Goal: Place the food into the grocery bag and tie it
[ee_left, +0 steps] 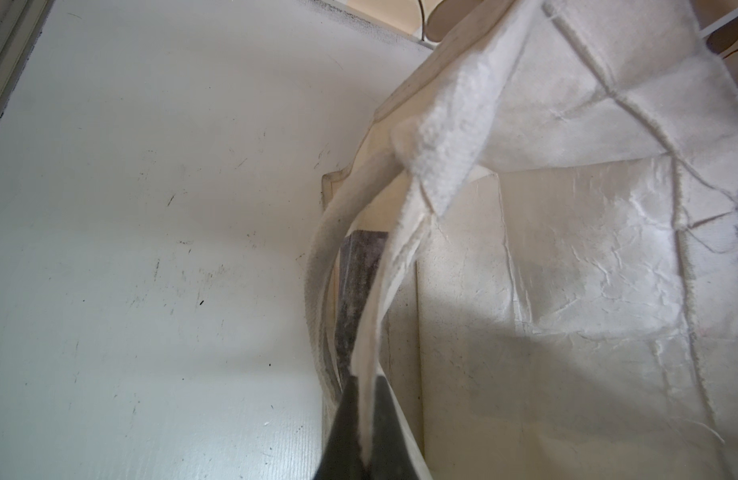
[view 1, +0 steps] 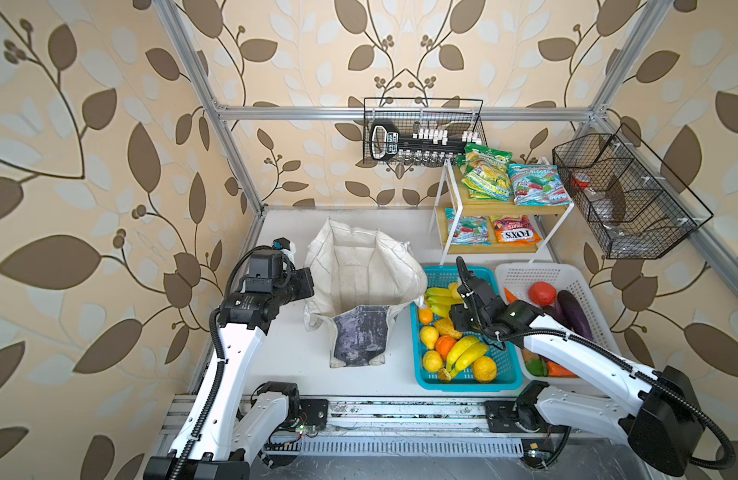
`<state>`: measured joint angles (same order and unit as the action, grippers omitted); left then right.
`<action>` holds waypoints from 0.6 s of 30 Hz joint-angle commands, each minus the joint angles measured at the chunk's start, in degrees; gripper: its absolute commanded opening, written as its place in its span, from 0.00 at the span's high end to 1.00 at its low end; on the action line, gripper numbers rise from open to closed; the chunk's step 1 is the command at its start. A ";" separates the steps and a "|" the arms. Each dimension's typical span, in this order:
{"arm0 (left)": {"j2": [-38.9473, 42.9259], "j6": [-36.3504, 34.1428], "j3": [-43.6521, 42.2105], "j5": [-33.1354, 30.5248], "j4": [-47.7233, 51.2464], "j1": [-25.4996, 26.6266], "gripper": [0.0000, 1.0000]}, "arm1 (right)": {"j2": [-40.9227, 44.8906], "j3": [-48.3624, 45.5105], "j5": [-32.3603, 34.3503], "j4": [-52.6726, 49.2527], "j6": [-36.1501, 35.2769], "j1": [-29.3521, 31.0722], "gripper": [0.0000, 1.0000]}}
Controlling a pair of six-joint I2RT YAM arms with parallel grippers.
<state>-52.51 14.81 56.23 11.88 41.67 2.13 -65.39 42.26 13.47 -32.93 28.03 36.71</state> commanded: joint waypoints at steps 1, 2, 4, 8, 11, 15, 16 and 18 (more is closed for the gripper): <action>-0.05 -0.97 -0.53 1.09 -0.71 -0.44 1.00 | -0.67 -2.39 -1.12 2.74 -1.38 -0.32 0.40; -0.01 -0.99 -0.55 1.05 -0.76 -0.45 1.00 | -0.70 -2.94 -2.05 3.66 -1.61 -0.52 0.38; -0.08 -1.01 -0.57 1.03 -0.80 -0.42 1.00 | -1.20 -3.83 -5.64 5.55 -2.39 -1.23 0.32; -0.05 -1.18 -0.61 1.04 -0.88 -0.44 1.00 | -1.74 -4.14 -6.17 5.77 -3.22 -1.40 0.25; -0.26 -1.18 -0.59 1.04 -0.72 -0.46 1.00 | -2.02 -4.73 -5.19 6.26 -3.59 -1.63 0.25; 0.14 -1.18 -0.77 0.82 -0.95 -0.43 1.00 | -0.77 -4.51 -3.72 6.59 -3.78 -1.72 0.31; 0.06 -1.18 -0.87 0.65 -0.93 -0.46 1.00 | 0.09 -4.32 -3.64 6.40 -3.81 -1.66 0.33; -0.12 -1.25 -0.60 0.81 -0.71 -0.46 1.00 | 1.69 -4.53 -2.96 6.92 -3.97 -1.68 0.34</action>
<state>-52.64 14.79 56.03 11.86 41.58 2.13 -66.06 38.20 9.34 -27.07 24.88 35.22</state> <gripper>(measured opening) 0.046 0.666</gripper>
